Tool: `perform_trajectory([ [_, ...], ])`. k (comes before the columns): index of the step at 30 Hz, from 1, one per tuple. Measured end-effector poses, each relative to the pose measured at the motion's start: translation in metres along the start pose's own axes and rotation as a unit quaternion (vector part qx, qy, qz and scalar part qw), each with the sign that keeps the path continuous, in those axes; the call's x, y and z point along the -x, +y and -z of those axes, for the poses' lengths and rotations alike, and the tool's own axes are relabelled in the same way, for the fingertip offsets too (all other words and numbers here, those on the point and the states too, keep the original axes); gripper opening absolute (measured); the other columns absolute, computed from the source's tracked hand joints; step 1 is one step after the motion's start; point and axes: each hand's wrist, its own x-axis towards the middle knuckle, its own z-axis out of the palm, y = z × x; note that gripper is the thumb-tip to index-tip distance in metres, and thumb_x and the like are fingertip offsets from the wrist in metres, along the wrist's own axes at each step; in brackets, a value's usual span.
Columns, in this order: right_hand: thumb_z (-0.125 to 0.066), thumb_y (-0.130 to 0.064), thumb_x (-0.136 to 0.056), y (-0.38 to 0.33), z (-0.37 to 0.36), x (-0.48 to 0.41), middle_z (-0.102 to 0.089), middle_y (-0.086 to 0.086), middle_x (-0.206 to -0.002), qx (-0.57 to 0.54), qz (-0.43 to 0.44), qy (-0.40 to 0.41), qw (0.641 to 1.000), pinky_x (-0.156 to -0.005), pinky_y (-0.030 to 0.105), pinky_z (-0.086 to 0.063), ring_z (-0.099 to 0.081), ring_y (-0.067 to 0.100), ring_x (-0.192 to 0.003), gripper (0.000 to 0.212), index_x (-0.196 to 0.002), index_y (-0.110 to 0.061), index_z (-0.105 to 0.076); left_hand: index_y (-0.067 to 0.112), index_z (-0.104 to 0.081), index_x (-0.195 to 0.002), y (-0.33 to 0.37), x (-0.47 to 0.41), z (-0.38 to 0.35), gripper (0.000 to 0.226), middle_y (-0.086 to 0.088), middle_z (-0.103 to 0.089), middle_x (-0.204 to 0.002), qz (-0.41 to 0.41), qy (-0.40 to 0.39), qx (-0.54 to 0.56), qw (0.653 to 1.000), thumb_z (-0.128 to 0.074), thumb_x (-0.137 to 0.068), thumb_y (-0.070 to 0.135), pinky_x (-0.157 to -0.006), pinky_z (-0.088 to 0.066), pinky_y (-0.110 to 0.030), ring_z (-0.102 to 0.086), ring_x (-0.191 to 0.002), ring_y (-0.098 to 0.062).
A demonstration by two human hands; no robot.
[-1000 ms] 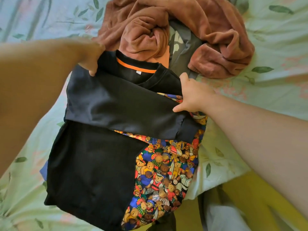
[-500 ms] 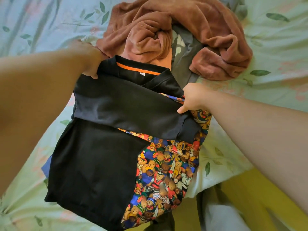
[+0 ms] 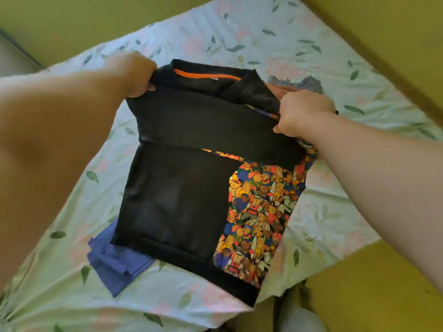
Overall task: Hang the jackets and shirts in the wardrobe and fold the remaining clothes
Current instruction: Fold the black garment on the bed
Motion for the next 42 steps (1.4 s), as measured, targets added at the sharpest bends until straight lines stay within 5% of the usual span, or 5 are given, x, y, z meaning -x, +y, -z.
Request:
perform_trajectory([
  [12,-0.054,-0.018,-0.091,-0.097,-0.167,0.173,-0.05,-0.003,-0.076,0.038,0.131,-0.048,0.989,-0.048,0.028,-0.027,-0.055,0.026,-0.063,0.015,-0.082,-0.022,-0.042,0.016,-0.064,-0.106,0.02,0.18,-0.205,0.024,-0.006,-0.069,-0.103,0.015,-0.018,0.124,0.992,-0.068,-0.083,0.021,-0.071,-0.053,-0.043,-0.05,-0.123,-0.035],
  [20,-0.06,-0.015,-0.091,-0.135,-0.283,0.222,-0.044,-0.004,-0.076,0.076,0.164,-0.14,0.973,-0.049,0.029,-0.03,-0.045,0.021,-0.062,0.02,-0.087,-0.021,-0.041,0.004,-0.046,-0.15,0.059,0.257,-0.35,0.077,-0.023,-0.051,-0.146,0.049,-0.06,0.21,0.975,-0.073,-0.078,0.005,-0.113,-0.037,-0.053,-0.034,-0.143,-0.047],
  [32,-0.064,-0.018,-0.089,-0.128,-0.31,0.225,-0.034,-0.005,-0.067,0.12,0.189,-0.164,0.961,-0.043,0.03,-0.023,-0.042,0.019,-0.054,0.028,-0.088,-0.022,-0.037,0.013,-0.032,-0.158,0.087,0.284,-0.385,0.072,-0.018,-0.033,-0.162,0.062,-0.076,0.184,0.978,-0.062,-0.092,0.01,-0.116,-0.028,-0.057,-0.018,-0.152,-0.044],
  [37,-0.062,-0.029,-0.089,-0.13,-0.334,0.251,-0.048,0.003,-0.09,0.103,0.221,-0.178,0.953,-0.042,0.03,-0.024,-0.046,0.024,-0.052,0.05,-0.127,-0.021,-0.03,0.021,-0.001,-0.163,0.092,0.297,-0.395,0.088,-0.009,-0.005,-0.171,0.053,-0.121,0.134,0.982,-0.056,-0.095,0.02,-0.125,-0.008,-0.057,0.002,-0.157,-0.032],
  [42,-0.069,-0.022,-0.082,-0.128,-0.353,0.282,-0.045,0.008,-0.102,0.108,0.267,-0.211,0.934,-0.042,0.031,-0.015,-0.042,0.027,-0.063,0.068,-0.132,-0.023,-0.023,0.018,-0.009,-0.163,0.096,0.317,-0.393,0.09,-0.008,-0.015,-0.169,0.024,-0.101,0.1,0.99,-0.062,-0.09,0.012,-0.124,-0.013,-0.059,-0.012,-0.155,-0.03],
])
